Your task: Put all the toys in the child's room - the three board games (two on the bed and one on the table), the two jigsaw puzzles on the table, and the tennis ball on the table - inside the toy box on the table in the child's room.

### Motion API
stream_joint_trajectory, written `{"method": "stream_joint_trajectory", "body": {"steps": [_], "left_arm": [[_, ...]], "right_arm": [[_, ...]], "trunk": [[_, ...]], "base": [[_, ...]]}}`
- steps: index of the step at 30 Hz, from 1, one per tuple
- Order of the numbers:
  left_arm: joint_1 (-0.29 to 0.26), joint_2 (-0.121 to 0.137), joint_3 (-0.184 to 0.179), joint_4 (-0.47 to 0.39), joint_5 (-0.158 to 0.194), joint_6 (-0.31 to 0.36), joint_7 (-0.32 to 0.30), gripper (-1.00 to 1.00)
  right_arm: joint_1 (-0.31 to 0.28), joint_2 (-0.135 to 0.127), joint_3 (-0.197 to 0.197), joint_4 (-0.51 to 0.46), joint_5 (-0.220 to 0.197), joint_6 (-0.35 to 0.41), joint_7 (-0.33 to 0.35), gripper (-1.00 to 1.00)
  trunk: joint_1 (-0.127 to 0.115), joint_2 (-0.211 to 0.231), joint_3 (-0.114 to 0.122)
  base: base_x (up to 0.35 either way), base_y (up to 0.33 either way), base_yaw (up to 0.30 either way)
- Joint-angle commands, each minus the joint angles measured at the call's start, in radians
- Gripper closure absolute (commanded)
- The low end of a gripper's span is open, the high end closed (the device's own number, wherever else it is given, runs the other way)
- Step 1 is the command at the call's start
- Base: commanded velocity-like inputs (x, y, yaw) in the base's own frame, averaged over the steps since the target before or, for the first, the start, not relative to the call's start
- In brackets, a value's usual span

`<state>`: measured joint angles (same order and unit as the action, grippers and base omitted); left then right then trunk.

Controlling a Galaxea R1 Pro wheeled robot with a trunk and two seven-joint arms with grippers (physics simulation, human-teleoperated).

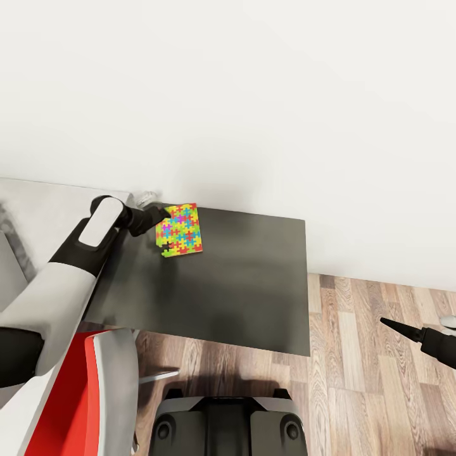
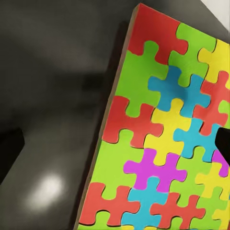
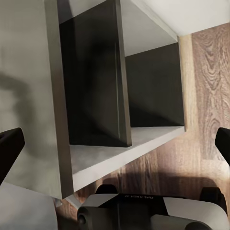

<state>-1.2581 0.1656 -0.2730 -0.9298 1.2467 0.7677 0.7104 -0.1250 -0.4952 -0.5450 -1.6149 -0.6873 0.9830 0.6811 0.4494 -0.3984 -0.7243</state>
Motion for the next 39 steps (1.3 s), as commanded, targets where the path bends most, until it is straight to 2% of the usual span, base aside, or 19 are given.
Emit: {"method": "stream_joint_trajectory", "body": {"steps": [1,17,33,39], "left_arm": [[-0.001,0.001,-0.004,0.004,0.01,-0.001,0.007,-1.0],[-0.001,0.0,-0.008,0.048,0.008,-0.03,-0.025,-1.0],[-0.001,-0.008,-0.009,0.052,0.008,-0.034,-0.029,-1.0],[-0.001,-0.01,-0.01,0.051,0.008,-0.035,-0.029,-1.0]], "right_arm": [[-0.001,0.0,-0.001,0.0,0.003,0.005,0.005,-1.0],[-0.001,0.0,-0.001,0.0,0.003,0.005,0.006,-1.0],[-0.001,0.0,-0.001,0.0,0.003,0.008,0.005,-1.0],[-0.001,0.0,-0.001,0.0,0.003,0.008,0.005,-1.0]], "trunk": [[0.001,-0.002,-0.001],[0.001,-0.002,-0.001],[0.001,-0.002,-0.001],[0.001,-0.002,-0.001]], "base": [[0.0,0.0,0.0],[0.0,0.0,-0.01],[0.0,0.0,-0.221],[0.0,0.0,-0.109]]}}
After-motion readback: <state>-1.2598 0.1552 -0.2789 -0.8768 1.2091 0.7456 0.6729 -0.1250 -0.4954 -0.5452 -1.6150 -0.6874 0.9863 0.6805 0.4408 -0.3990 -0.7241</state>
